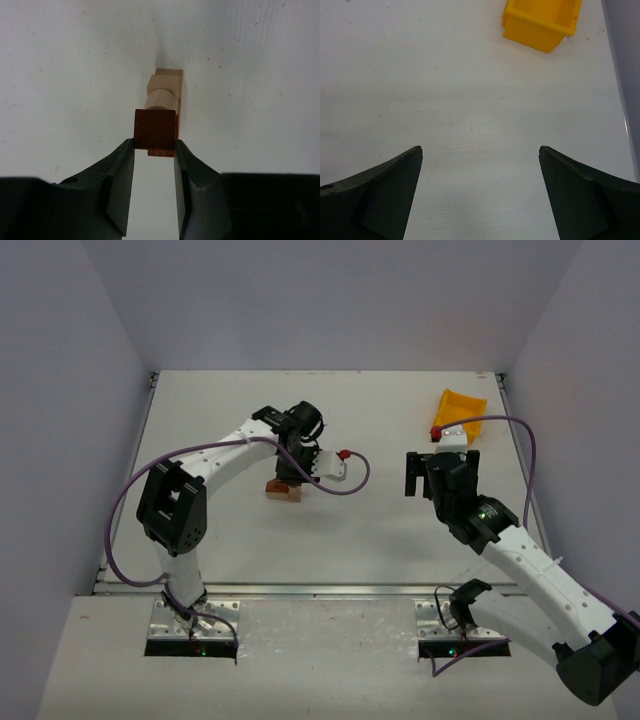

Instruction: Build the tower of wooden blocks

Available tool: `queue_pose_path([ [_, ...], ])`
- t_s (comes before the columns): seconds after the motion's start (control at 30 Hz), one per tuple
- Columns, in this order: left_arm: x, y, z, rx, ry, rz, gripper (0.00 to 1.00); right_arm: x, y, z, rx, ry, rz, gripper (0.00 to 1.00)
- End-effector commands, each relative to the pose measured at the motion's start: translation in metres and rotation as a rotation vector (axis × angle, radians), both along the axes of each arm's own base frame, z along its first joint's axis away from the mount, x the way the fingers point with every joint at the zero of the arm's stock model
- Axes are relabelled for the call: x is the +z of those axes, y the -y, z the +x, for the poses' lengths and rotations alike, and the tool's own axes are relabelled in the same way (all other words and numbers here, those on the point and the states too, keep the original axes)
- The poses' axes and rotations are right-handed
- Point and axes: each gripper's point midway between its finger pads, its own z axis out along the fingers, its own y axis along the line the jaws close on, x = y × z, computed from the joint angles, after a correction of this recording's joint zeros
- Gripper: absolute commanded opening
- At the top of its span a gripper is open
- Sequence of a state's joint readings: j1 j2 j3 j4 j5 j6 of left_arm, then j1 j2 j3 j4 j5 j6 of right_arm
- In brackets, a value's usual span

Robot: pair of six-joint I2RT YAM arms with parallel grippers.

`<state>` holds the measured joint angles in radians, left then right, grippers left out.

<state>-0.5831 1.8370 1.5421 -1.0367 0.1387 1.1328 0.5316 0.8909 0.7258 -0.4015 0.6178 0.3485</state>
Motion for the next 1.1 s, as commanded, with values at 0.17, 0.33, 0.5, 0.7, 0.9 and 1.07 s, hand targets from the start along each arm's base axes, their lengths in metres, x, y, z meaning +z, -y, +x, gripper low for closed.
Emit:
queue_pose_path([
  [0.17,-0.005,0.003,0.001,-0.016,0.01,0.005,0.0,0.008,0.004,0.004,-0.039,0.043,0.011,0.99],
  [0.33,-0.006,0.002,0.001,-0.008,0.013,0.004,0.0,0.007,0.006,0.003,-0.042,0.041,0.008,0.99],
  [0.5,-0.009,0.002,0.001,-0.005,0.01,0.01,0.0,0.007,0.006,0.003,-0.043,0.043,0.009,0.99],
  [0.7,-0.009,0.002,0.0,-0.006,0.006,0.007,0.0,0.008,0.006,0.002,-0.043,0.048,0.014,0.99],
  [0.9,-0.012,0.0,-0.002,-0.007,0.002,0.015,0.0,0.008,0.005,0.002,-0.041,0.047,0.016,0.99],
  [1.07,-0.011,0.001,0.001,-0.001,0.011,0.013,0.0,0.007,0.005,0.002,-0.041,0.041,0.014,0.99],
])
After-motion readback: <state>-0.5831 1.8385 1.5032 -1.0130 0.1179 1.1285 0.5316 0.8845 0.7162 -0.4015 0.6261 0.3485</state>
